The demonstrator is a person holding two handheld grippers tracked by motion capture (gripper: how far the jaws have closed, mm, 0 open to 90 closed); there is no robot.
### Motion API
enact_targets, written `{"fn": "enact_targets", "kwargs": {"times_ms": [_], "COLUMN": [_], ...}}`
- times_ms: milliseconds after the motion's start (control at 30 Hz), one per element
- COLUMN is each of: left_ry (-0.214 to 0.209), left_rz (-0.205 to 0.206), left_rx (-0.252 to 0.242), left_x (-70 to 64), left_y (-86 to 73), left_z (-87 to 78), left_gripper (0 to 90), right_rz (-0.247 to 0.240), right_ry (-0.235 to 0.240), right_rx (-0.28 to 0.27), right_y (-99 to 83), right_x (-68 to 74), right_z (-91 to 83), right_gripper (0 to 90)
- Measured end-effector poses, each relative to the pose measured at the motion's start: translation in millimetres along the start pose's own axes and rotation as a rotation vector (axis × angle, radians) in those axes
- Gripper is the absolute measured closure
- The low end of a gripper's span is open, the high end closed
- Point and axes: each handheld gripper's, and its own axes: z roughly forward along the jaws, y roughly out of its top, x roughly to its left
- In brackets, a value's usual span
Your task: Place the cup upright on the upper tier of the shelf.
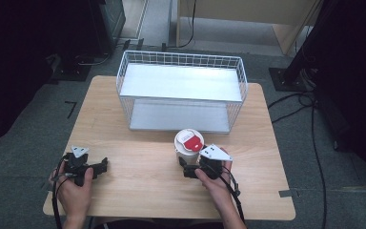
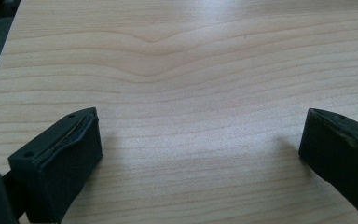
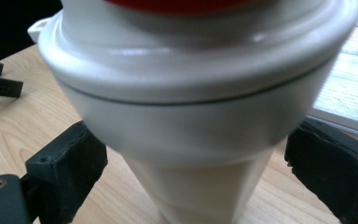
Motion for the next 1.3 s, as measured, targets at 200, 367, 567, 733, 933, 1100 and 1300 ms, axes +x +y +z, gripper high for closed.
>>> {"fn": "enact_targets", "kwargs": {"times_ms": [200, 367, 567, 733, 933, 1100, 1300], "left_ry": [0.000, 0.000, 0.000, 0.000, 0.000, 0.000, 0.000], "left_rz": [0.000, 0.000, 0.000, 0.000, 0.000, 0.001, 0.000], "left_rx": [0.000, 0.000, 0.000, 0.000, 0.000, 0.000, 0.000], "left_x": [0.0, 0.0, 0.0, 0.0, 0.0, 0.1, 0.0], "left_y": [0.0, 0.0, 0.0, 0.0, 0.0, 0.0, 0.0], "left_z": [0.0, 0.0, 0.0, 0.0, 0.0, 0.0, 0.0], "left_gripper": [0.0, 0.0, 0.0, 0.0, 0.0, 0.0, 0.0], "right_rz": [0.023, 0.044, 0.005, 0.023, 0.050, 0.057, 0.058], "right_ry": [0.013, 0.012, -0.011, -0.015, -0.025, 0.004, 0.010], "right_rx": [-0.055, -0.086, -0.119, -0.162, -0.204, -0.259, -0.295], "right_y": [0.2, -1.8, -3.3, -7.0, -8.6, -1.0, 7.7], "right_x": [2.2, 3.2, 5.7, 4.1, 3.2, 5.0, 6.5], "right_z": [8.1, 15.5, 16.9, 17.2, 16.3, 10.6, 6.2], "right_gripper": [4.1, 4.1, 7.4, 8.1, 10.7, 11.2, 11.2]}}
